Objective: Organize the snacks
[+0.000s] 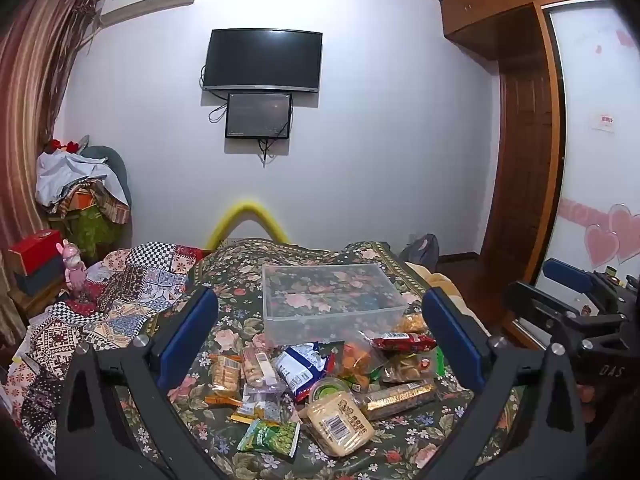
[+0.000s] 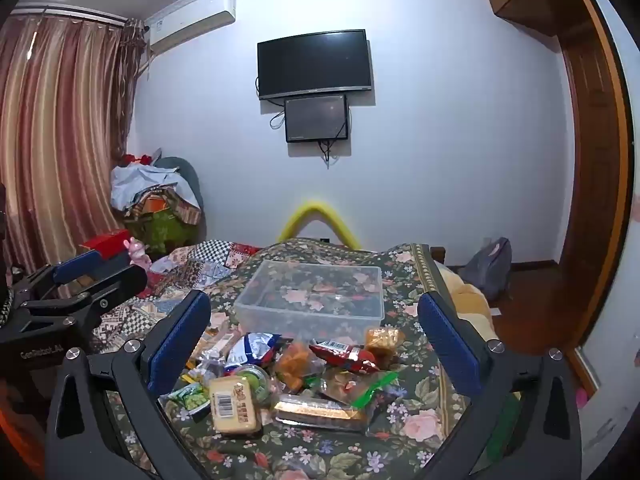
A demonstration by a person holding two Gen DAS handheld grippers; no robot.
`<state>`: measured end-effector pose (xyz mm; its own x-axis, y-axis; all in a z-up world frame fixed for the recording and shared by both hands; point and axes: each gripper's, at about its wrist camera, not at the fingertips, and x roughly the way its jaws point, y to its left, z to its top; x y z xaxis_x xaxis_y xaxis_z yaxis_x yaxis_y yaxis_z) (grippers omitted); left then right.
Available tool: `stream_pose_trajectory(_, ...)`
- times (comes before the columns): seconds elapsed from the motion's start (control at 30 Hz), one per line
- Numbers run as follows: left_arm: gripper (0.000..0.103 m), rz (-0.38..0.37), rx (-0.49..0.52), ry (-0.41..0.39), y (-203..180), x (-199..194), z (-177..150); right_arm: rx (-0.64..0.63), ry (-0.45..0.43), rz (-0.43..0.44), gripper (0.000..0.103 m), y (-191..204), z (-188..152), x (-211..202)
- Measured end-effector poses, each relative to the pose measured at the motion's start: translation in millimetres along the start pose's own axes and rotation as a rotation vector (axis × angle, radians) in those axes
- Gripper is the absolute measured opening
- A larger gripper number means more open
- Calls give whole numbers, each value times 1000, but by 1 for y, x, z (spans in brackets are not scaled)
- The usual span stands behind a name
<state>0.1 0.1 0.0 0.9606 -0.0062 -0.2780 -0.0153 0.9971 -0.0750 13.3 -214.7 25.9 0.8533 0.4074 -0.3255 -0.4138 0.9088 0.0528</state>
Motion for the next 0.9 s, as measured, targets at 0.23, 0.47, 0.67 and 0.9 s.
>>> stream_pose_trajectory(0.23, 103, 1, 22, -4, -5, -3, -2, 28, -6, 16, 103, 3, 1, -3)
stream_pose_trajectory(0.47, 103, 8, 33, 3, -7, -1, -1, 4, -11, 3, 103, 16, 0, -8)
stream_pose_trajectory(0.67, 103, 8, 36, -1, -8, -1, -2, 14, -7, 5, 103, 12, -3, -7)
stream_pose_trajectory(0.9, 103, 13, 38, -3, -9, -1, -2, 23, -2, 6, 103, 11, -3, -7)
